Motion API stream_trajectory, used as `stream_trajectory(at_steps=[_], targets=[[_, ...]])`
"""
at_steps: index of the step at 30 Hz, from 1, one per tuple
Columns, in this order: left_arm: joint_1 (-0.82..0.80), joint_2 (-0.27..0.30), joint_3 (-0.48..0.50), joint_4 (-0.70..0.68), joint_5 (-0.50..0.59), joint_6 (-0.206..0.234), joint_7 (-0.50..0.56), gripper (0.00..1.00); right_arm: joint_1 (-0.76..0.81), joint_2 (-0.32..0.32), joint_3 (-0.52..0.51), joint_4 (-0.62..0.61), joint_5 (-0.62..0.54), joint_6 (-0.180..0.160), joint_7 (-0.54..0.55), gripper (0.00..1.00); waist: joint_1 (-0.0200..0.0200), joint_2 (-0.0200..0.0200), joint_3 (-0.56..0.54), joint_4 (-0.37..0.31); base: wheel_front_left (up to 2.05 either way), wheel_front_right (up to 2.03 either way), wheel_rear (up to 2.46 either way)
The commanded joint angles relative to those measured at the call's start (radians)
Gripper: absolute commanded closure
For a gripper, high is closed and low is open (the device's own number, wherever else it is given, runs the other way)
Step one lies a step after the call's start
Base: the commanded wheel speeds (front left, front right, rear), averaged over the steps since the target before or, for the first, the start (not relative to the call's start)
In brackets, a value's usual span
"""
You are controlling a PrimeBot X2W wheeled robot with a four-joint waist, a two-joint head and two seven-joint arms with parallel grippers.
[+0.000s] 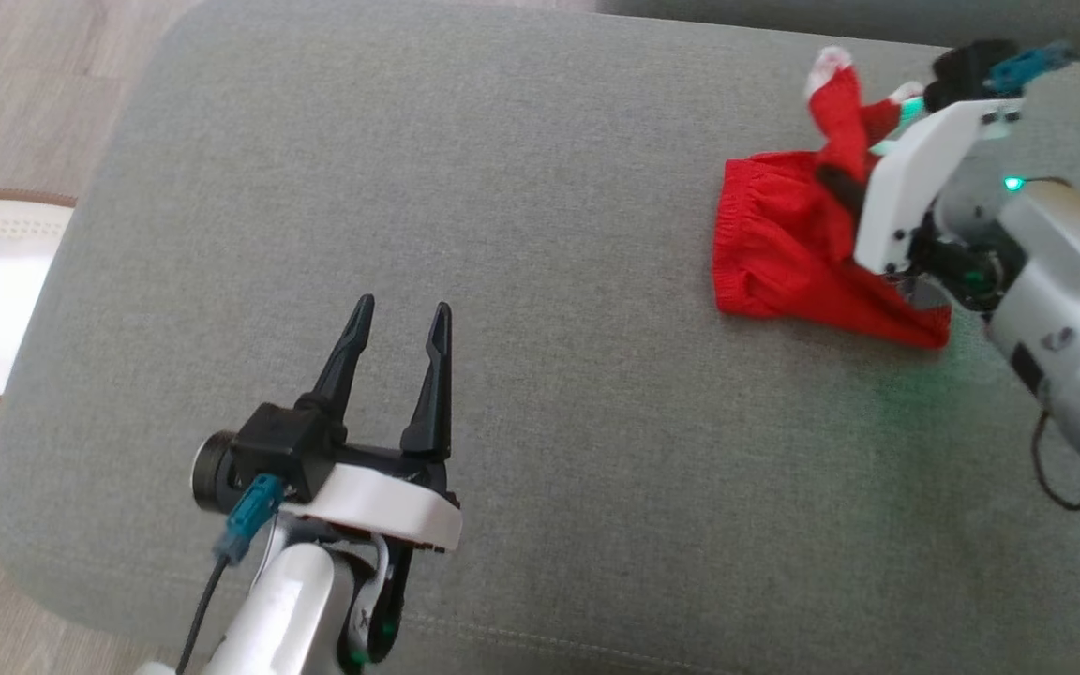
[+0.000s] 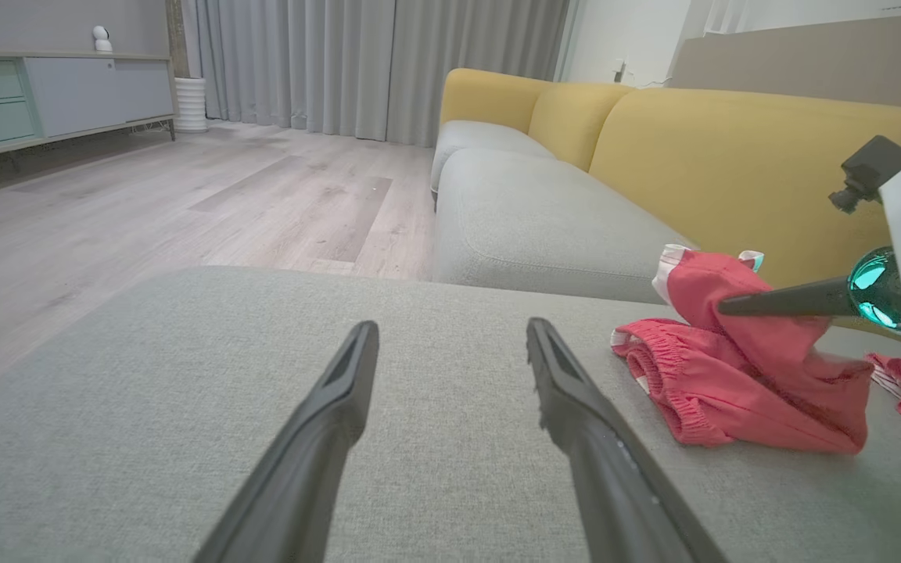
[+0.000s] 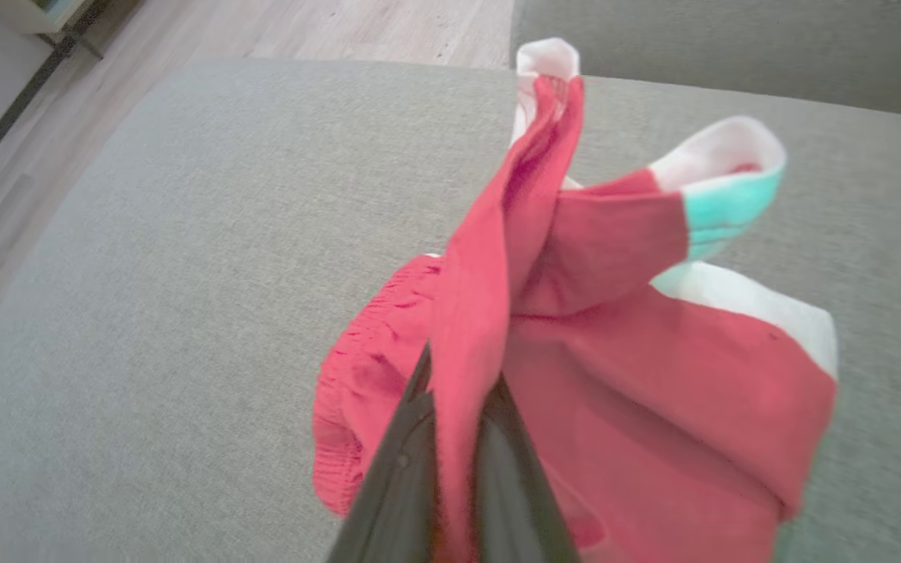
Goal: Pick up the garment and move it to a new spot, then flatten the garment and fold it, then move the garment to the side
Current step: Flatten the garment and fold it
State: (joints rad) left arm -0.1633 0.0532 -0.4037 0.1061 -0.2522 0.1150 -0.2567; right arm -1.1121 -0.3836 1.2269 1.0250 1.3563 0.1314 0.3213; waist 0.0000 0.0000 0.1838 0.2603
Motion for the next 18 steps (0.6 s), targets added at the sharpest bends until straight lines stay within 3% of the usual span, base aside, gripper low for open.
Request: stream_trajectory(at_steps=[1, 5, 7, 8, 9, 14, 18], targets=[[-0.012, -0.002, 0.04, -0.022, -0.009, 0.003, -0.005, 0.0, 0.008, 0.015, 0.001, -0.004, -0.006, -0.001, 0.005, 1.0, 0.0, 0.0, 0.001, 0.002, 0.0, 0.0, 0.0], [-0.015, -0.003, 0.028, -0.017, -0.024, 0.008, -0.005, 0.0, 0.014, 0.044, 0.009, 0.012, -0.016, -0.001, 0.009, 1.0, 0.0, 0.0, 0.002, 0.001, 0.0, 0.0, 0.0], [-0.019, -0.003, 0.024, -0.016, -0.029, 0.011, -0.005, 0.0, 0.017, 0.06, 0.013, 0.015, -0.022, -0.001, 0.009, 0.58, 0.0, 0.0, 0.002, -0.002, 0.0, 0.0, 0.0], [-0.021, -0.003, 0.024, -0.016, -0.029, 0.012, -0.005, 0.0, 0.018, 0.068, 0.012, 0.012, -0.02, -0.001, 0.002, 0.18, 0.0, 0.0, 0.003, -0.004, 0.0, 0.0, 0.0], [-0.022, -0.003, 0.023, -0.015, -0.03, 0.012, -0.005, 0.0, 0.021, 0.076, 0.009, 0.008, -0.015, -0.001, -0.005, 0.0, 0.0, 0.0, 0.004, -0.006, 0.0, 0.0, 0.0], [-0.019, -0.003, 0.029, -0.007, -0.031, 0.015, -0.005, 0.0, 0.038, 0.09, -0.008, -0.035, 0.016, -0.001, -0.026, 0.0, 0.0, 0.0, -0.005, -0.027, 0.0, 0.0, 0.0], [-0.016, -0.003, 0.041, -0.004, -0.032, 0.017, -0.005, 0.0, 0.047, 0.065, -0.048, -0.132, 0.051, -0.001, -0.11, 0.0, 0.0, 0.0, -0.02, -0.054, 0.0, 0.0, 0.0]])
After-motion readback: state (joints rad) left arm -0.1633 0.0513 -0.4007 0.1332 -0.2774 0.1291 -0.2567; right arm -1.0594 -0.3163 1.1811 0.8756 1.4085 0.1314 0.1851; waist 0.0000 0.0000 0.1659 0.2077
